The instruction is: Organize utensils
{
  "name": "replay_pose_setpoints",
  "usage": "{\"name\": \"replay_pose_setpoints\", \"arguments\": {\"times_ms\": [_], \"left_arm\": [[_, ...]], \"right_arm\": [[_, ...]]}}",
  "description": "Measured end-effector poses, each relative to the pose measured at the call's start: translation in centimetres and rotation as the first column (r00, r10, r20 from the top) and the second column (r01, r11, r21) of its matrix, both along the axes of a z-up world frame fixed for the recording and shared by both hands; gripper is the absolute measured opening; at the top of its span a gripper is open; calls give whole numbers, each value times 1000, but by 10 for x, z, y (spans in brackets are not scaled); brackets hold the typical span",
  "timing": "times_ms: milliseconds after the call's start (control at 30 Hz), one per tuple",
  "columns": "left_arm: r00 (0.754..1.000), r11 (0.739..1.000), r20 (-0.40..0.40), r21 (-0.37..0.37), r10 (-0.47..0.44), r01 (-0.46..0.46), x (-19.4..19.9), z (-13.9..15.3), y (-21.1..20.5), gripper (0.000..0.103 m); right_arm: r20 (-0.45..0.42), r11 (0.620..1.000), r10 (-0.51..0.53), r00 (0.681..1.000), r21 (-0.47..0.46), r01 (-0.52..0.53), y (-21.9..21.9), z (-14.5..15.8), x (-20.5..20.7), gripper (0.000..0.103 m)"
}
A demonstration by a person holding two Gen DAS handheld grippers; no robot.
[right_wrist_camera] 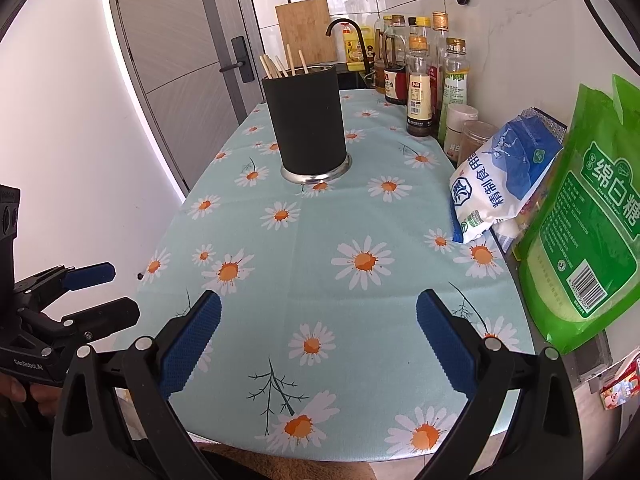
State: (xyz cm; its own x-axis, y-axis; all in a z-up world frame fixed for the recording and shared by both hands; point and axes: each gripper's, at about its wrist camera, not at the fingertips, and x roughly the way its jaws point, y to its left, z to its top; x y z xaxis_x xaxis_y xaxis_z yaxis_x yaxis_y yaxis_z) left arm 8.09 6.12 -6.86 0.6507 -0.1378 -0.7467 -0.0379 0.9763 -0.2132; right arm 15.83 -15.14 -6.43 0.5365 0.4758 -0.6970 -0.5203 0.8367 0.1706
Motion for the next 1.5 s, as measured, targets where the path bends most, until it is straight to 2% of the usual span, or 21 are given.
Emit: {"name": "replay_pose_setpoints", "arguments": {"times_ms": [633, 1500], "left_arm": [[999, 999, 14, 22, -31, 31, -1, 18, -8, 96], [999, 999, -3, 20, -45, 45, 5, 13, -4, 96]], "right_arm": [[-12, 1000, 0, 1000, -4, 0, 1, 5, 1, 97], [-7, 1000, 17, 1000, -12, -17, 11, 5, 6, 97]]}}
